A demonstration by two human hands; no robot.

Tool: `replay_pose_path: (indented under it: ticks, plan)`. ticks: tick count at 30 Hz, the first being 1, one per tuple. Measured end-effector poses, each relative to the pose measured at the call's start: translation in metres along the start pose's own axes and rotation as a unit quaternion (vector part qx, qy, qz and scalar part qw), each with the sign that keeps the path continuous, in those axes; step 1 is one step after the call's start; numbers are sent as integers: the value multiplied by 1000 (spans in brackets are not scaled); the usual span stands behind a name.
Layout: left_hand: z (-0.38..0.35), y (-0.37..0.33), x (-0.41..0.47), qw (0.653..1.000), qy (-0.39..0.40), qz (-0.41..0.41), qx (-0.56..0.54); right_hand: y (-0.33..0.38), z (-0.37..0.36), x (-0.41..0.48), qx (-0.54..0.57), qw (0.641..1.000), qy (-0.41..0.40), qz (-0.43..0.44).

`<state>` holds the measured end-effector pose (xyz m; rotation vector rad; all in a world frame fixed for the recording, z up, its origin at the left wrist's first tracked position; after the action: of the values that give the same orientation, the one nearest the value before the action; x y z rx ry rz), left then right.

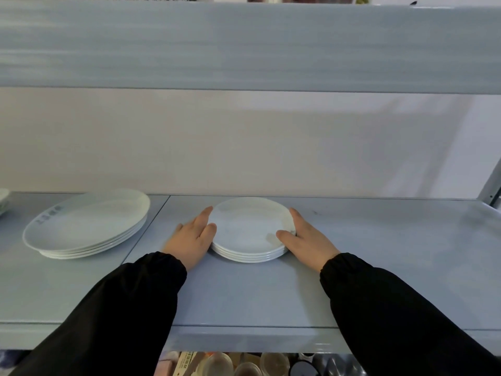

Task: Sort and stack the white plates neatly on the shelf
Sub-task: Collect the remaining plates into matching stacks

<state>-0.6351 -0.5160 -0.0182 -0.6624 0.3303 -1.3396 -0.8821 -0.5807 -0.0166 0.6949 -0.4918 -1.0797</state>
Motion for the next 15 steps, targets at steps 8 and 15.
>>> replay_pose_path:
  ticks: [8, 15]
  plan:
    - [0, 2, 0, 1000, -2, -6, 17, 0, 0, -1, -1, 1000, -3, 4]
    - [-1, 10, 1, 999, -31, 12, 25, -6, 1, 3, 17, 1000, -10, 13]
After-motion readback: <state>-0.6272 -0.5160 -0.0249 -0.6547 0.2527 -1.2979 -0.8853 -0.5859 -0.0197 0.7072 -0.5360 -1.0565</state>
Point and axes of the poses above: each hand's wrist, its own x-axis towards the middle knuckle, its own z-axis out of the back of the hand, y = z × x, the point moved 6 cm from there along x, towards the middle knuckle, and after that the axes turned 1 degree about x, right-handed, at the moved point
